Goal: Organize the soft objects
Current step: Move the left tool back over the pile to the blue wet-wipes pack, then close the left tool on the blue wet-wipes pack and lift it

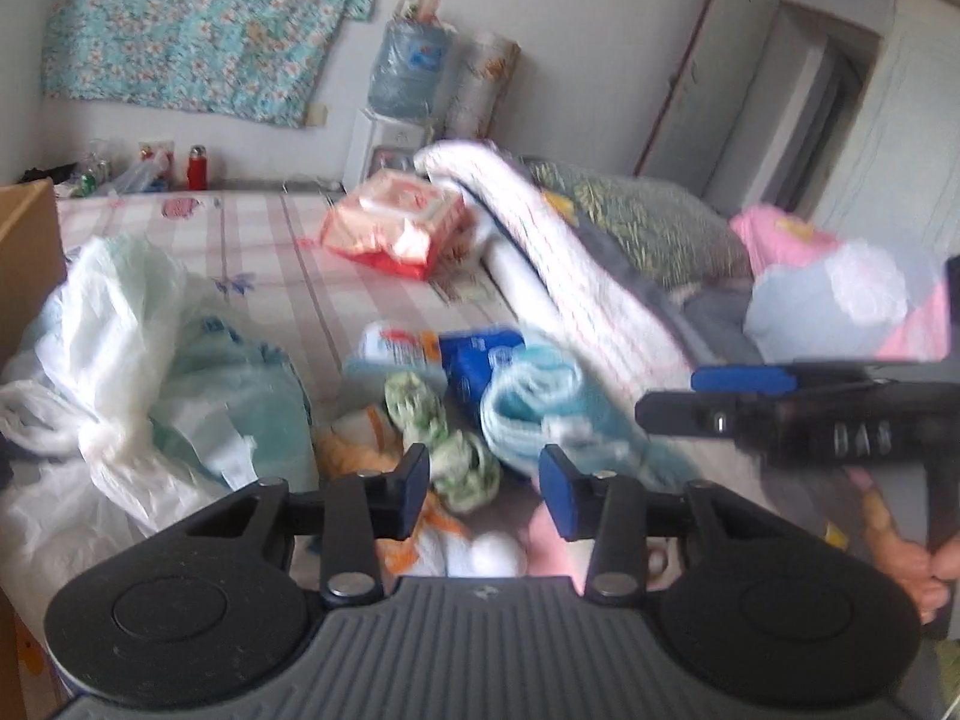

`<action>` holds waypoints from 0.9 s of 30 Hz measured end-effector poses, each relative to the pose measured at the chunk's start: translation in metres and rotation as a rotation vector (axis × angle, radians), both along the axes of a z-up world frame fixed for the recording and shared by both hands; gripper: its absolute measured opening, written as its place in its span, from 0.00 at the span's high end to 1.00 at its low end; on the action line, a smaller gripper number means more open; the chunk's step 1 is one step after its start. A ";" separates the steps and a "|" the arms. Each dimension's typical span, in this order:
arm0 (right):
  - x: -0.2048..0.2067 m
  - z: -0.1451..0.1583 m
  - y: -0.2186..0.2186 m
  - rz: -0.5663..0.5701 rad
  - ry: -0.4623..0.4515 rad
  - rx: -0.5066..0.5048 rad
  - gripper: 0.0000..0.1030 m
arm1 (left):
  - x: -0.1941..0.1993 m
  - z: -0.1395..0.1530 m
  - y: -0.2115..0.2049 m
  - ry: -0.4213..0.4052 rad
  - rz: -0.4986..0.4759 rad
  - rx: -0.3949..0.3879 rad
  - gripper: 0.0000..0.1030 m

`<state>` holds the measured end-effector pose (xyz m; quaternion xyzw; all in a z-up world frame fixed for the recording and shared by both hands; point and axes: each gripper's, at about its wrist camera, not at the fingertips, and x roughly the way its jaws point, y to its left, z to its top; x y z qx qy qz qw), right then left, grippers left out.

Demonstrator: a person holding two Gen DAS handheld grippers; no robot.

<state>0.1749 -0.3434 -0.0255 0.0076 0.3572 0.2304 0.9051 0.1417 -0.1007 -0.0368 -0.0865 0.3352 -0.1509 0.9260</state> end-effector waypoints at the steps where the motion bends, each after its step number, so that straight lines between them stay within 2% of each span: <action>1: 0.008 0.002 -0.007 -0.029 0.018 0.053 0.28 | 0.002 0.004 0.002 -0.016 0.016 -0.007 0.61; 3: 0.026 0.003 -0.020 -0.093 0.055 0.141 0.28 | 0.010 0.013 0.005 -0.030 0.048 -0.015 0.65; 5: 0.045 0.000 -0.027 -0.153 0.108 0.191 0.29 | 0.025 0.019 0.005 -0.011 0.059 -0.024 0.67; 8: 0.074 -0.011 -0.030 -0.213 0.183 0.223 0.33 | 0.058 0.020 -0.005 0.073 0.038 -0.025 0.70; 10: 0.092 -0.021 -0.030 -0.236 0.244 0.245 0.40 | 0.084 0.014 -0.012 0.145 0.001 -0.034 0.74; 12: 0.109 -0.030 -0.028 -0.253 0.305 0.263 0.45 | 0.106 0.004 -0.016 0.222 -0.009 -0.074 0.83; 16: 0.133 -0.044 -0.022 -0.263 0.382 0.235 0.49 | 0.139 -0.015 -0.029 0.346 -0.089 -0.113 0.83; 17: 0.138 -0.048 -0.020 -0.260 0.397 0.221 0.49 | 0.145 -0.020 -0.033 0.375 -0.098 -0.108 0.81; 21: 0.155 -0.062 -0.018 -0.265 0.460 0.178 0.49 | 0.162 -0.037 -0.040 0.447 -0.096 -0.066 0.63; 22: 0.158 -0.066 -0.018 -0.268 0.476 0.173 0.48 | 0.166 -0.041 -0.040 0.471 -0.098 -0.061 0.62; 24: 0.165 -0.075 -0.019 -0.265 0.518 0.172 0.47 | 0.174 -0.052 -0.040 0.517 -0.101 -0.070 0.58; 27: 0.172 -0.085 -0.020 -0.260 0.558 0.200 0.44 | 0.183 -0.061 -0.037 0.542 -0.102 -0.115 0.52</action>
